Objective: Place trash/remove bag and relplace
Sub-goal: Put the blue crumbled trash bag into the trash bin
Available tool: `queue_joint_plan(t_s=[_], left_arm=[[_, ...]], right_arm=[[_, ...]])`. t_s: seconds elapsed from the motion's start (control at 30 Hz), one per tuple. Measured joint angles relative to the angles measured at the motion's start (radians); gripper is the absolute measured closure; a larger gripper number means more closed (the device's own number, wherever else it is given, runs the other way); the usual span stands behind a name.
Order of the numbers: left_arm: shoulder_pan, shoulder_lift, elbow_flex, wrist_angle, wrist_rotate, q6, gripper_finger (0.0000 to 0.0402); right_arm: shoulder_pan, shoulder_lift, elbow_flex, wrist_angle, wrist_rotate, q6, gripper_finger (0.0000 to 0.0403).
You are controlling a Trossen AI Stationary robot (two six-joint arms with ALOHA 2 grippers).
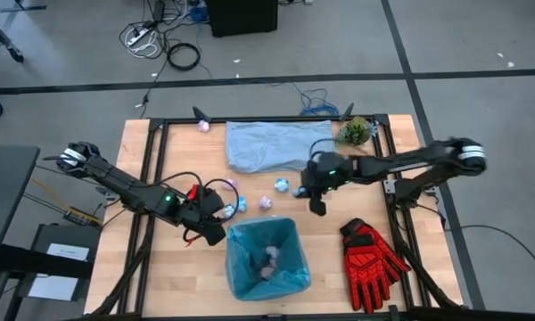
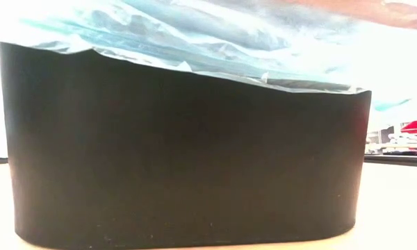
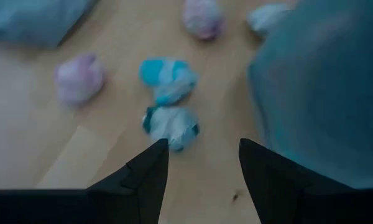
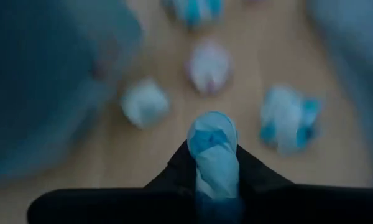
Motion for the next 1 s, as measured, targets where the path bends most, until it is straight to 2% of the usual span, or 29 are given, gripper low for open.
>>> queue_joint_plan(t_s=[0.1, 0.17, 0.27, 0.33, 0.47, 0.63, 0.77, 0.9, 1.0], left_arm=[[0.000, 0.000, 0.000, 0.015, -0.004, 0.008, 0.0195], [0.007, 0.000, -0.006, 0.007, -0.021, -0.023, 0.0195], [0.011, 0.000, -0.040, 0.006, -0.038, -0.078, 0.0195], [0.010, 0.000, -0.063, 0.009, -0.038, -0.114, 0.0195], [0.010, 0.000, -0.112, 0.014, -0.037, -0.147, 0.0195], [0.006, 0.000, -0.135, 0.023, -0.005, -0.186, 0.0195], [0.007, 0.000, -0.134, 0.040, 0.004, -0.210, 0.0195], [0.007, 0.000, -0.134, 0.041, 0.001, -0.239, 0.0195], [0.007, 0.000, -0.134, 0.055, 0.009, -0.320, 0.0195]], right_arm=[[0.000, -0.141, 0.000, 0.060, 0.011, 0.076, 0.0369], [0.000, -0.220, 0.000, 0.164, 0.010, 0.111, 0.0369], [0.007, -0.288, 0.002, 0.321, -0.006, 0.177, 0.0369], [0.015, -0.300, 0.021, 0.340, -0.009, 0.242, 0.0367], [0.066, -0.244, 0.081, 0.315, -0.026, 0.271, 0.0365], [0.159, -0.107, 0.203, 0.314, -0.139, 0.246, 0.0365], [0.224, 0.001, 0.311, 0.284, -0.187, 0.230, 0.0365], [0.262, 0.084, 0.417, 0.092, -0.220, 0.163, 0.0365], [0.283, 0.134, 0.470, -0.058, -0.235, 0.058, 0.0359]])
